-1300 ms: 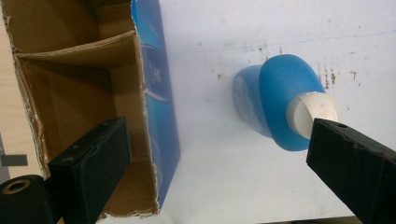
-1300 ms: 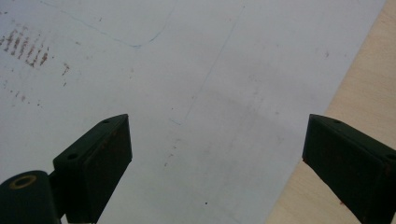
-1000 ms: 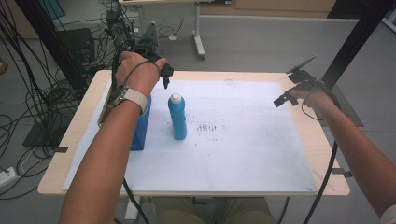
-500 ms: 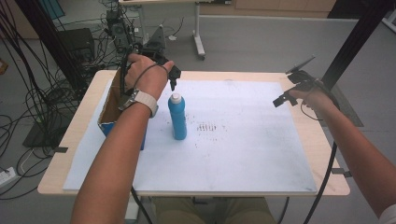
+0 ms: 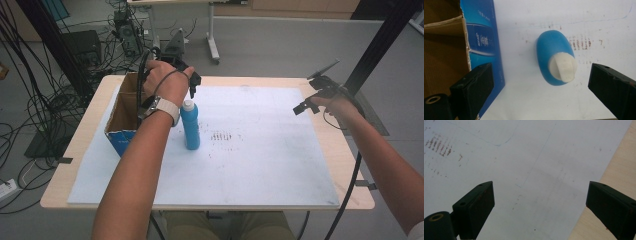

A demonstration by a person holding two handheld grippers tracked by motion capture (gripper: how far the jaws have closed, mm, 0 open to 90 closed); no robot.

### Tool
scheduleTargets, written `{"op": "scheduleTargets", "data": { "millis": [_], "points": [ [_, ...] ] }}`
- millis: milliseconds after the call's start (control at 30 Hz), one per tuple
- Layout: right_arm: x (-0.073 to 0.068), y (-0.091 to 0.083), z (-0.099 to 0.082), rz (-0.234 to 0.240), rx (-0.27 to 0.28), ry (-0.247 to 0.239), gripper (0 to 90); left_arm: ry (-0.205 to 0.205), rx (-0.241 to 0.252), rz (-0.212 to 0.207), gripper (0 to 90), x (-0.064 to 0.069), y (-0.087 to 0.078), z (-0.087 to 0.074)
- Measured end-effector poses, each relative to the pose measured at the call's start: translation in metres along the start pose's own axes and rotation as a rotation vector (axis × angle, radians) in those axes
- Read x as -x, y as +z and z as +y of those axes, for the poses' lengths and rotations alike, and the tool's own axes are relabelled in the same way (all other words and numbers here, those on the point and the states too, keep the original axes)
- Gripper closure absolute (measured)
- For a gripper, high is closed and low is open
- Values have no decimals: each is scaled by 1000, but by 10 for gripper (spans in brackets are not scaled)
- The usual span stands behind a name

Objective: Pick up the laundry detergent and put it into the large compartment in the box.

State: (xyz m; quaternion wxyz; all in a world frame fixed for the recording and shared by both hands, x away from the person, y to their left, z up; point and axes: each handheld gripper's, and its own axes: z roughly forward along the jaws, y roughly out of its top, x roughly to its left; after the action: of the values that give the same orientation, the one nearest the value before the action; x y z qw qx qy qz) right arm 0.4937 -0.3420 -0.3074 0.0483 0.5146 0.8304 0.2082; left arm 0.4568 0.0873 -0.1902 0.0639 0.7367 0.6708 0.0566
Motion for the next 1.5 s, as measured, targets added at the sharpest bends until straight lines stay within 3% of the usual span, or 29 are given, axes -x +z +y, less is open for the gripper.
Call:
{"op": "scheduleTargets", "data": {
  "millis": [400, 933, 1067, 1167, 1500],
  "points": [
    [2, -1, -1, 4, 3, 1, 81, -32, -1, -20, 68, 6, 7, 0],
    [3, 1, -4, 16, 7, -3, 81, -63, 13, -16, 69, 19, 15, 0],
    [4, 1, -5, 19, 9, -1, 81, -87, 3, -45, 70, 19, 20, -1],
    [5, 1, -6, 20, 10, 0, 81, -97, 6, -25, 71, 19, 24, -2],
    [7, 1, -8, 25, 16, 2, 81, -117, 27, -20, 71, 25, 25, -3]
  ]
}}
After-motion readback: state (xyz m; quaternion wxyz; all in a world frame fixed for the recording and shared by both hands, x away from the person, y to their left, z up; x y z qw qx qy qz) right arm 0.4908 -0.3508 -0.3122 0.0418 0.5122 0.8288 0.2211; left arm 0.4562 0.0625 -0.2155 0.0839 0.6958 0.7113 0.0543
